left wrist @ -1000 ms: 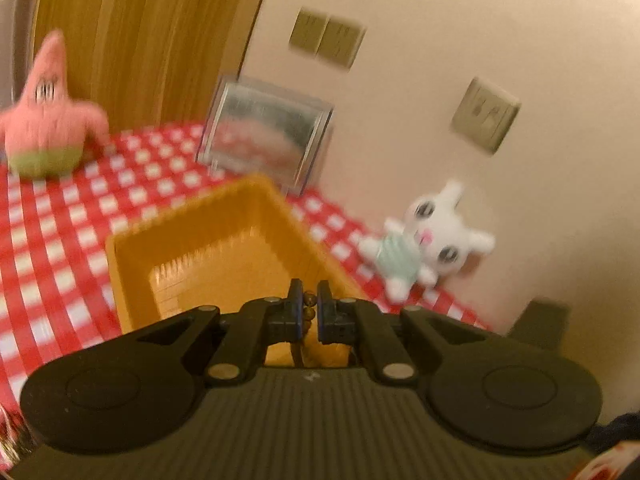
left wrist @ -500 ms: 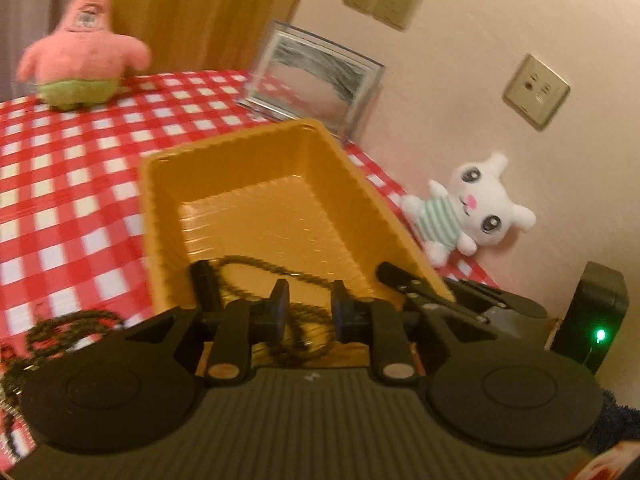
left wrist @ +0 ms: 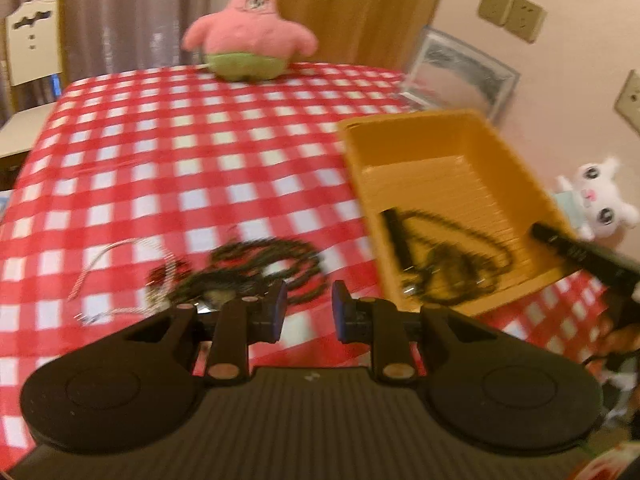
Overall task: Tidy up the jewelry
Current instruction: 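Return the left tool to the pile and grasp the black silver-faced watch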
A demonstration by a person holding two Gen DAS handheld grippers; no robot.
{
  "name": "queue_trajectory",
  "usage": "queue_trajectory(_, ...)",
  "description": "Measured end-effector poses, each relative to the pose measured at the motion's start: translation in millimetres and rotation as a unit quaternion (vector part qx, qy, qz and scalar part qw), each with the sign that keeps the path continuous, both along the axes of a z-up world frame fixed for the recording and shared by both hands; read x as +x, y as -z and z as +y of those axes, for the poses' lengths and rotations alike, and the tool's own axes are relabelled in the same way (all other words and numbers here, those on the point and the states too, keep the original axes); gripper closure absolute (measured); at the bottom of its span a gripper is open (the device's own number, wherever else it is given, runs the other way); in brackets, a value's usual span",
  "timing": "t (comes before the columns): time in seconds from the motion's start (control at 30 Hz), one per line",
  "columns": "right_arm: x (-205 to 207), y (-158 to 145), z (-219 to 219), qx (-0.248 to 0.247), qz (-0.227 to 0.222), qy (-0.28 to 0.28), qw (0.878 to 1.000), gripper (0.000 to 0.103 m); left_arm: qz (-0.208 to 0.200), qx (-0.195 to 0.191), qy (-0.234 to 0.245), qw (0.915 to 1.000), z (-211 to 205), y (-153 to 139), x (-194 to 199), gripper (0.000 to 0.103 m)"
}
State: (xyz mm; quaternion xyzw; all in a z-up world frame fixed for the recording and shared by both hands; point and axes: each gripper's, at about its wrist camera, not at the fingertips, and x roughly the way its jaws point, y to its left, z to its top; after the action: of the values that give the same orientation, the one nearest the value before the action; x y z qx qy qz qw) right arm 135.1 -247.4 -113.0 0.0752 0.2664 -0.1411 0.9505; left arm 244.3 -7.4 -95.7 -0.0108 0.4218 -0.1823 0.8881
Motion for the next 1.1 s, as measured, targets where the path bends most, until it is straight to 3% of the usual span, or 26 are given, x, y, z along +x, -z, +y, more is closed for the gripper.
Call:
queue_trajectory(0.17, 1, 0, 0, 0.0, 0.001, 0.002, 1.0, 0.098, 0.006, 0.014, -0.015, 0.9998, 17, 15, -10, 0.083)
queue_trajectory(0.37, 1, -1, 1, -0.001, 0.003, 0.006, 1.0, 0.098, -0.008, 0.053, 0.006, 0.9985, 12, 26, -13, 0.083)
queue_trajectory(0.47, 0, -1, 2, -0.002, 0.003, 0.007, 1.0, 0.098, -0.016, 0.053, 0.013, 0.9984, 9, 28, -10, 0.083)
queue_trajectory(0.77, -1, -2, 5, -0.003, 0.006, 0.013, 1.0, 0.098, 0.034, -0.012, -0.031, 0.9989, 12, 40, 23, 0.076)
queue_trajectory(1.0, -2, -1, 4, -0.002, 0.008, 0.015, 1.0, 0.098, 0.07, -0.104, -0.096, 0.9875, 26, 48, 44, 0.076)
queue_trajectory(1.1, -3, -1, 4, -0.002, 0.009, 0.016, 1.0, 0.099, 0.07, -0.112, -0.109, 0.9853, 27, 50, 48, 0.078)
